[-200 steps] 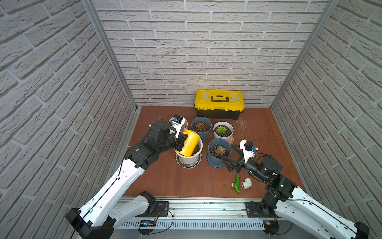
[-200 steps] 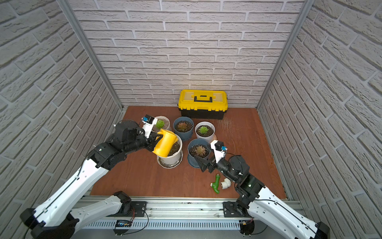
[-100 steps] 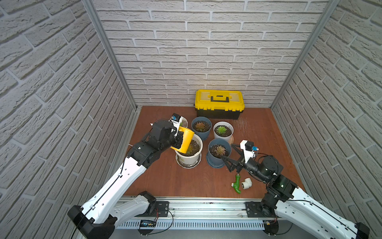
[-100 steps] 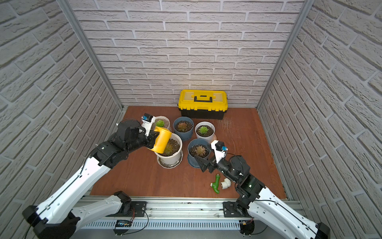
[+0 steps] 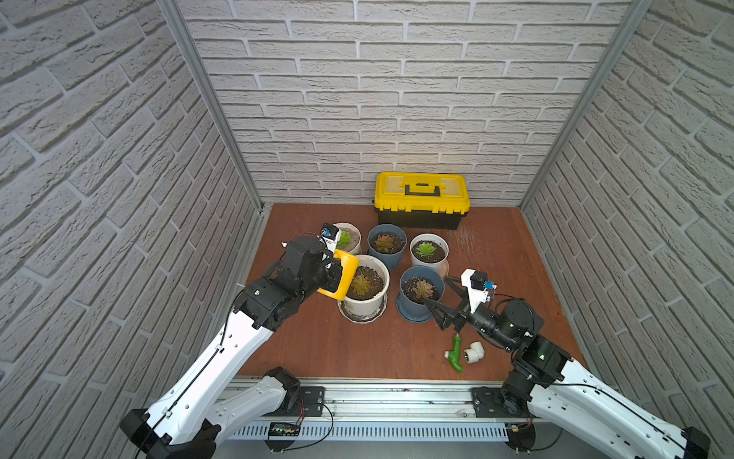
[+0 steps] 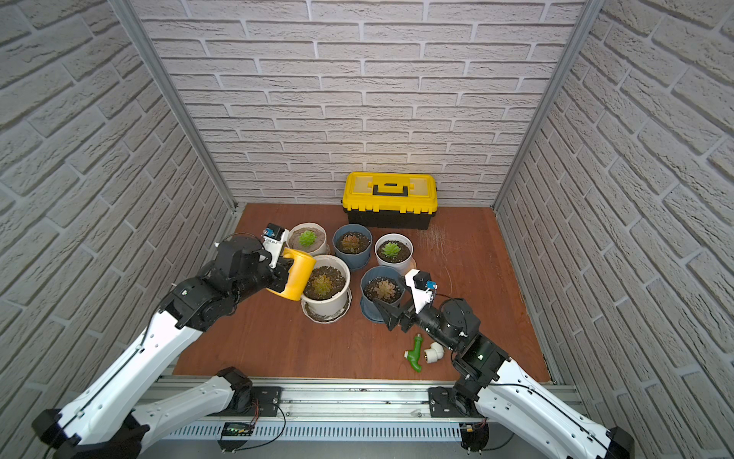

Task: Water the succulent around the soil edge
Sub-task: Water the soil of the potted plant with water.

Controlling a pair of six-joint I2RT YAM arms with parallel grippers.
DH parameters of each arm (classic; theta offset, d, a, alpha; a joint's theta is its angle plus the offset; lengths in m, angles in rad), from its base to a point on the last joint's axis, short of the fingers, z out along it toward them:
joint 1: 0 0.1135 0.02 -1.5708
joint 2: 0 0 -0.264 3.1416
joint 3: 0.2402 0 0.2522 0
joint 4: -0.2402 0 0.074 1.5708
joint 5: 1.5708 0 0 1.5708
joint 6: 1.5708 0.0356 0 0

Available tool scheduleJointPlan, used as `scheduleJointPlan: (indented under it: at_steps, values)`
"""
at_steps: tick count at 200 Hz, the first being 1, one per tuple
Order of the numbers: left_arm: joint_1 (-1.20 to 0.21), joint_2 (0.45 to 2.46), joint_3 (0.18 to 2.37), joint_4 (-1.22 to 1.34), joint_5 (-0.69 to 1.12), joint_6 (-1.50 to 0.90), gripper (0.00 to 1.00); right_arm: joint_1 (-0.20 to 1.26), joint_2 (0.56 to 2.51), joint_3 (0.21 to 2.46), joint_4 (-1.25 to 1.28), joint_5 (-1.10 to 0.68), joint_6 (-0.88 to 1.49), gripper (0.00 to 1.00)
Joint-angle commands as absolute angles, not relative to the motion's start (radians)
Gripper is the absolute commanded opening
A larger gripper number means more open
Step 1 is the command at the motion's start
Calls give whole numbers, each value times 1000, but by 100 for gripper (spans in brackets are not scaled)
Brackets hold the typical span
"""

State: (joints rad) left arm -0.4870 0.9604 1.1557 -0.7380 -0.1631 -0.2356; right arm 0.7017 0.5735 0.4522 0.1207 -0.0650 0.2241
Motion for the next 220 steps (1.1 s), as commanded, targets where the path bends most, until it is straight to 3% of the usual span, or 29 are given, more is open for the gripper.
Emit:
scheduleJointPlan:
  at_steps: [1,123,220]
  values:
    - [-480,926,1161,-742,-176,-232,0,698,574,451,146,-66,220,100]
    - [-482,798,1110,-800,-60,-258,0,698,586,449,153,-64,216,100]
    - [-480,600,993,-731,-123,-296,0,698,606,437,175,-52,209,100]
